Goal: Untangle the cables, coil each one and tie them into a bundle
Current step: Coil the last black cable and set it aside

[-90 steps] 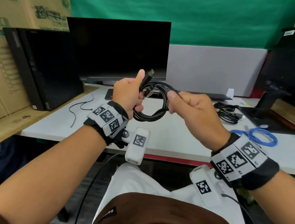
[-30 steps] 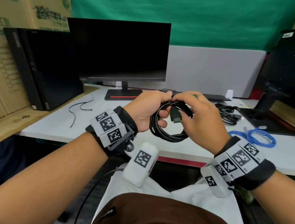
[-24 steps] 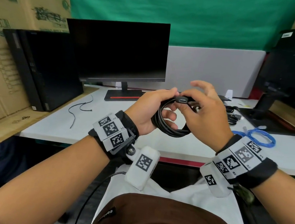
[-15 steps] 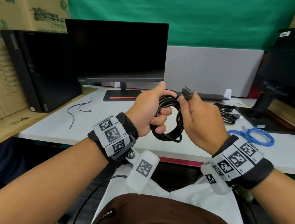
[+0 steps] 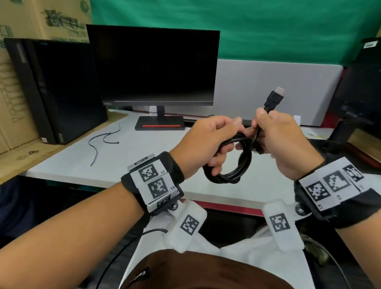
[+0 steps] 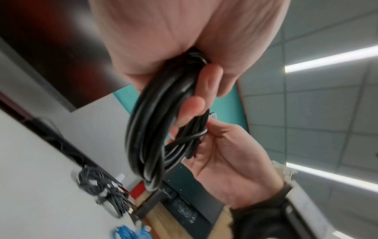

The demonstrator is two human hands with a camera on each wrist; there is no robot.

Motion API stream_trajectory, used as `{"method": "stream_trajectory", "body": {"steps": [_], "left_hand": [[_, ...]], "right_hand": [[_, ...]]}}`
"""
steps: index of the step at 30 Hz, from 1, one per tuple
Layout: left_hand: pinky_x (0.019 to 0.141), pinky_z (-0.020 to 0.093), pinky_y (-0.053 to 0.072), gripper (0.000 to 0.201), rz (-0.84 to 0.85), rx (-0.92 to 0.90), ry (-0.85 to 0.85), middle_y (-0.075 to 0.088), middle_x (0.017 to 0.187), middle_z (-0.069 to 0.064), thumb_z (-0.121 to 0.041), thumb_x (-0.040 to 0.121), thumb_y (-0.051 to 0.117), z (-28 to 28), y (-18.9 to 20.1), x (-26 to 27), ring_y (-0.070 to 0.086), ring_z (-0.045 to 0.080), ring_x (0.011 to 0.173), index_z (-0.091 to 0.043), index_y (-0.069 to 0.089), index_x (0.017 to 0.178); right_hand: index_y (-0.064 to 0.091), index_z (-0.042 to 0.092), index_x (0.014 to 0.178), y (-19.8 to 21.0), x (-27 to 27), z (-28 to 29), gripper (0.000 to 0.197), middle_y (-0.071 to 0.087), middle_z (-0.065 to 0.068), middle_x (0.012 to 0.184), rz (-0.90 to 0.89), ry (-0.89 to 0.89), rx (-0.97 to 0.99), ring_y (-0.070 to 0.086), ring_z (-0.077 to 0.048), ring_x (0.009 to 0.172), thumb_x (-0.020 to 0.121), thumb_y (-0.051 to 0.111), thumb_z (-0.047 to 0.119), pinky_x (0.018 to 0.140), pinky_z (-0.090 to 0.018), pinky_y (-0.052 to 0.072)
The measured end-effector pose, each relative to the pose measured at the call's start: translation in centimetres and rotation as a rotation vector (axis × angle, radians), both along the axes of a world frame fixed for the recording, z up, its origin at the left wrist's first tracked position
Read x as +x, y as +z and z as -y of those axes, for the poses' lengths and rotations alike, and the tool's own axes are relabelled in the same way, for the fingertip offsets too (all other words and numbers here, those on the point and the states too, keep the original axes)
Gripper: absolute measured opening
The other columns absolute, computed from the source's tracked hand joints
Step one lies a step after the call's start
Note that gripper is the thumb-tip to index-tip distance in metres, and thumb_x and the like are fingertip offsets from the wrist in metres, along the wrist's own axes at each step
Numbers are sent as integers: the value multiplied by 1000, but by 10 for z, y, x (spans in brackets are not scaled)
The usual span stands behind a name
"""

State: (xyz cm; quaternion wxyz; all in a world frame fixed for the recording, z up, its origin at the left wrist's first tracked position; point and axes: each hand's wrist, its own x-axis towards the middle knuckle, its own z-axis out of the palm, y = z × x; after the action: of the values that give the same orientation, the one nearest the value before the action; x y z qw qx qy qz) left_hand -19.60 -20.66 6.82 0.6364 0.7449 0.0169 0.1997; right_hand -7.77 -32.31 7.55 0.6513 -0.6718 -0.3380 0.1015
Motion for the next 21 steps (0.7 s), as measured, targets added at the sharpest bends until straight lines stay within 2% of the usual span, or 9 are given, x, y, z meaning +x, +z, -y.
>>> {"method": "stream_trajectory", "body": {"steps": [3, 5, 8, 10, 12, 13, 15, 19, 21], "left_hand": [[40, 26, 40, 22, 17, 145, -16, 54, 75, 22, -8, 93, 66, 5, 0, 0, 35, 14, 41, -9, 66, 115], [38, 26, 38, 38, -14, 326, 66, 63, 83, 26, 9, 86, 59, 6, -1, 2, 39, 16, 37, -15, 62, 114], [35, 23, 31, 46, -43, 389, 74, 59, 70, 1, 17, 82, 46, 3, 0, 3, 35, 11, 34, -21, 46, 107], [33, 21, 30, 45, -31, 449, 40, 58, 68, -6, 19, 81, 45, 3, 3, 0, 35, 7, 34, -17, 40, 107], [38, 17, 34, 43, 48, 543, 44, 59, 68, -9, 19, 80, 47, 3, 2, -2, 42, 4, 39, -10, 39, 110], [42, 21, 39, 42, 101, 603, 72, 58, 68, -8, 17, 80, 49, 3, 1, -1, 46, 6, 44, -10, 39, 111], [54, 36, 46, 43, 188, 749, 164, 55, 71, -5, 12, 82, 54, 3, -3, 1, 52, 14, 58, -14, 43, 115], [75, 41, 51, 51, 245, 1196, 315, 51, 125, -1, -2, 83, 65, 1, -8, 3, 54, 20, 97, -19, 55, 131], [91, 46, 47, 48, 262, 1339, 350, 51, 137, 5, -8, 84, 67, -1, -7, 4, 48, 26, 117, -17, 60, 131]], "right_hand": [[43, 16, 76, -3, -2, -1, 37, 56, 1, 64, 295, -157, -99, 57, -4, 48, 107, 34, 36, 48, -20, 41], [42, 16, 74, -7, -7, -3, 38, 53, 8, 50, 434, -191, -150, 48, 0, 41, 107, 34, 35, 44, -14, 35], [50, 6, 84, -12, -11, -7, 41, 53, 4, 46, 342, -53, -208, 55, -9, 40, 107, 33, 35, 43, -24, 45], [53, -1, 91, -10, -11, -5, 50, 48, 1, 41, 211, 78, -286, 60, -21, 44, 107, 34, 42, 39, -30, 46], [57, 0, 90, -5, -10, -1, 55, 42, -1, 39, 106, 220, -307, 57, -22, 41, 105, 35, 48, 55, -49, 58], [58, 1, 88, -3, -10, 0, 55, 39, -2, 40, 62, 278, -296, 52, -21, 39, 105, 35, 48, 67, -58, 59], [58, 1, 88, -2, -10, 1, 54, 36, -4, 42, 9, 327, -297, 47, -20, 38, 106, 33, 46, 74, -62, 58], [55, -4, 89, -7, -11, -2, 46, 33, -5, 44, -1, 261, -352, 41, -20, 38, 106, 32, 32, 71, -64, 56], [57, -6, 89, -8, -11, -3, 40, 35, -5, 44, 48, 217, -367, 46, -22, 37, 104, 33, 23, 64, -59, 56]]}}
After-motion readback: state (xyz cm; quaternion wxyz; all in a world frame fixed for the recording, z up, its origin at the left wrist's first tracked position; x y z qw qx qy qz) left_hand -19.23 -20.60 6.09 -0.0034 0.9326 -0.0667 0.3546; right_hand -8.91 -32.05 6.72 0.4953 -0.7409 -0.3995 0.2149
